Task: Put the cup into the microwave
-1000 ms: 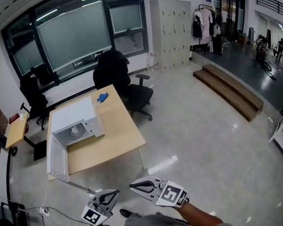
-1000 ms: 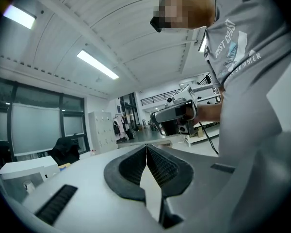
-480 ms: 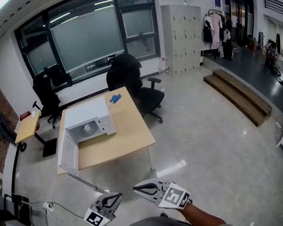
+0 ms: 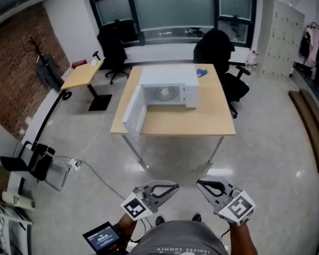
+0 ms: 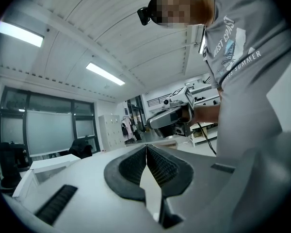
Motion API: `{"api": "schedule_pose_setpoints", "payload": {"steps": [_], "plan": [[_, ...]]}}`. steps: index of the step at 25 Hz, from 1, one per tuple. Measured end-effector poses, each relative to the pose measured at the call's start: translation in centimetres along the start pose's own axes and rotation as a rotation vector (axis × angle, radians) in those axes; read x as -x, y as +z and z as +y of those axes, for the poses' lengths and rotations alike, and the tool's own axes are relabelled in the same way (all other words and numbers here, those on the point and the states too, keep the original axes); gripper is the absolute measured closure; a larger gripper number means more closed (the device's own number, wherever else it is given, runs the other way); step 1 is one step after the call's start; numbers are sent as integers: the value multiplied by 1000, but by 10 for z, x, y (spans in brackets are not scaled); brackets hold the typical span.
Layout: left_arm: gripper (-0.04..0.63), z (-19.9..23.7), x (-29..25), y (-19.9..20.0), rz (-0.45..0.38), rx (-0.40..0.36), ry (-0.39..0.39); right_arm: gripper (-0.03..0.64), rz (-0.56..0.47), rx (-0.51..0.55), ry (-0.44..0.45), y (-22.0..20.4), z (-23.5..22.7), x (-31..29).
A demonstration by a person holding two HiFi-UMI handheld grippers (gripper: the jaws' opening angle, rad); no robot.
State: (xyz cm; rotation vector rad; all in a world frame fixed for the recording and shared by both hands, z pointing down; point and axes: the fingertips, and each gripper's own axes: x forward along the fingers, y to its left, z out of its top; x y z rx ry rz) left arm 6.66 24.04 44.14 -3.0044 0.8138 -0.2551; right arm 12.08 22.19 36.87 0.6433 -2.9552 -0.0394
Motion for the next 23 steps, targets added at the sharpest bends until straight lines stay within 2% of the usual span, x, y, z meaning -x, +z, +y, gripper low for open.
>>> {"api": "schedule_pose_setpoints", "payload": {"steps": [2,4,7,9,14,23], "plan": [[572,16,3,4,-94,-50,-21,598,35,3,-16,-8,0,-18],[572,30,13,5,-160,-147,-42,598,59,41,-9,-20,6,-38],[572,45,43,-10,-144,-218,-56,598,55,54,2,-31,26,-71],[572,50,59,-19,-126,-221,-58,598,70,45,-6,-34,37,-83],[572,57,83,-27,-149,-221,-85,598,88,35,-28,-40,57,-105],[572,63,104,-38,-154,-215,-136,598,107,19,-77,-45,73,-126]]}}
